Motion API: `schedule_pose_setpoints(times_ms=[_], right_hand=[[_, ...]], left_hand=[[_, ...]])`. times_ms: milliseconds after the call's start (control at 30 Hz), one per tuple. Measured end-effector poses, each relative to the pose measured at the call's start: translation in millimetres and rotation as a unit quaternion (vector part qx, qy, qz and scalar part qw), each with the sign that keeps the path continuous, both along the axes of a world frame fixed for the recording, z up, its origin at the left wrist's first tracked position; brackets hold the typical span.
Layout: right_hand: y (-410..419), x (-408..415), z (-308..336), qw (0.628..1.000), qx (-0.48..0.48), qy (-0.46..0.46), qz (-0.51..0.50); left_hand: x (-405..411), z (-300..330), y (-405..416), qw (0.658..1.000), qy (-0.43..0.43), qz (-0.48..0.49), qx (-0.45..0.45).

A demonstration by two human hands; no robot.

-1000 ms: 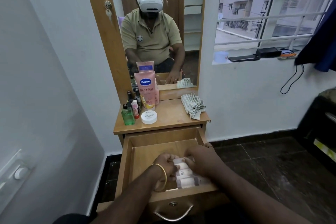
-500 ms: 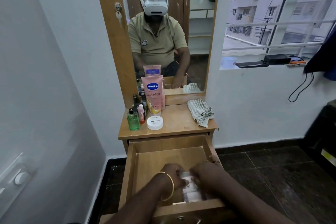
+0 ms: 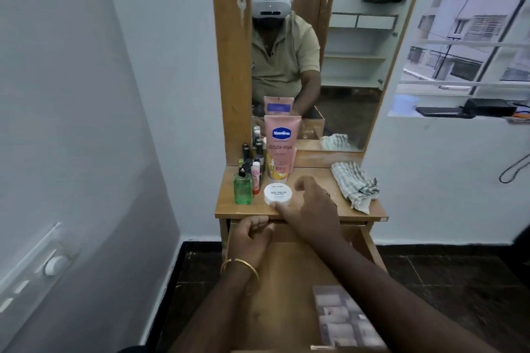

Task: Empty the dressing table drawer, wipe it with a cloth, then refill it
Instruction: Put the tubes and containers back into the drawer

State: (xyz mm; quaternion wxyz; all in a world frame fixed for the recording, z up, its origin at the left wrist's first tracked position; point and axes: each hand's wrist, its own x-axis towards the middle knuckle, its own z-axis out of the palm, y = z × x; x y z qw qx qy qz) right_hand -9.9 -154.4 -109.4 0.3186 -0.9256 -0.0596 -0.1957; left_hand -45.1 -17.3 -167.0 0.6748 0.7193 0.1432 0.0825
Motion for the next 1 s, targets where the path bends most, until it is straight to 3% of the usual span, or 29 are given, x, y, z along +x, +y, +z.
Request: schedule_pose_setpoints(times_ms=[200, 333, 567, 667, 800, 1000], right_hand=[[24.7, 28.8, -4.4, 0.996, -0.017, 0.091, -0.019], [17.1, 24.3, -4.7, 0.996, -0.009, 0.084, -0.022], [-32.0, -42.9, -9.3, 0.996, 0.044, 0.071, 0.005], [-62.7, -82.4, -20.4, 0.989, -0.037, 0.144, 0.017], [-86.5, -106.0, -38.0, 0.952, -0.170, 0.254, 0.026], [-92.1, -112.9, -42.1, 0.933, -0.201, 0.296, 0.021]], left_hand=[[2.0, -2.0, 2.2, 0.999, -0.019, -0.006, -0.027], [1.4, -4.5, 0.8, 0.998, -0.016, -0.023, -0.050], [-7.2, -5.8, -2.2, 0.999, 0.002, -0.051, 0.018], [-12.7, -2.7, -5.9, 0.999, 0.003, -0.046, 0.027], [-17.9, -1.7, -9.5, 0.999, 0.005, -0.047, 0.024], [-20.4, -0.8, -10.2, 0.999, 0.003, -0.046, 0.018]])
